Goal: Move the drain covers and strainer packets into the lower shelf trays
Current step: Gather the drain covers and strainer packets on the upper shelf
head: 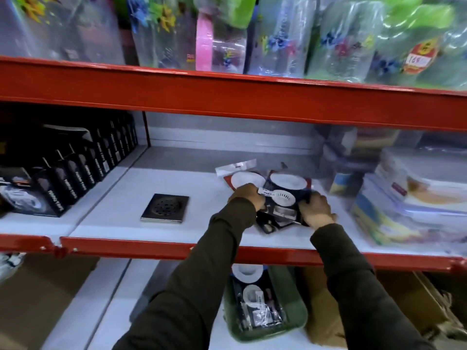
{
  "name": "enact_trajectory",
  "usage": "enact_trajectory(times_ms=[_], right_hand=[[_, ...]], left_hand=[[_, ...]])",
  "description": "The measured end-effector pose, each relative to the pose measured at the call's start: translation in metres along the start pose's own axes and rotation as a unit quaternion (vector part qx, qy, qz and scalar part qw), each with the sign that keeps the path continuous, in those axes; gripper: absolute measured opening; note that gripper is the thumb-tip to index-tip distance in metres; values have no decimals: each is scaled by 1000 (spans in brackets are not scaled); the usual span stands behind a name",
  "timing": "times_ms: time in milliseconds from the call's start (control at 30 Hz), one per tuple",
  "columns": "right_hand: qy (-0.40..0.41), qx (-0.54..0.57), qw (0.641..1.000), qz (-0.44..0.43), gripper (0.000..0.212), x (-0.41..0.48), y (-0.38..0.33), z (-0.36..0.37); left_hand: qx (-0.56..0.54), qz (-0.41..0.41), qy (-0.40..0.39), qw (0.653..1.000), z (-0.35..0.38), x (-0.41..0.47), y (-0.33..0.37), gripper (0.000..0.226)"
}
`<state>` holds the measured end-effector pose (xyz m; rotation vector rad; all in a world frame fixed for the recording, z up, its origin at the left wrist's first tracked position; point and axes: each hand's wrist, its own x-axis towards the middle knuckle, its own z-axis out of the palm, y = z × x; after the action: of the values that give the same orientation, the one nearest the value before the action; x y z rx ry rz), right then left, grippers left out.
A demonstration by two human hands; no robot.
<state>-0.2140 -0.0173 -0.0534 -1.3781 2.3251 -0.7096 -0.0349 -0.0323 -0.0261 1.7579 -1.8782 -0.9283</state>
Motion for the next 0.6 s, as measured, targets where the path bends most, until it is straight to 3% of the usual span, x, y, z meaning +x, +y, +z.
enact_trajectory(times_ms=[133,300,433,600], right_hand=[[12,158,976,-147,42,11,-6,-8],[-82,113,959,-247,39,17,-21,-9],[-118,86,954,-261,48,17,-21,-1],[-174,90,959,-207,50,2,-23,-5]], left_hand=[[-30,-41,17,999,-9,-20,6,22],[31,-85,9,996,-9,-37,-5,38],[22,-106,6,994,-4,-51,-6,34],[-23,-105,34,994,-1,-55,2,32]])
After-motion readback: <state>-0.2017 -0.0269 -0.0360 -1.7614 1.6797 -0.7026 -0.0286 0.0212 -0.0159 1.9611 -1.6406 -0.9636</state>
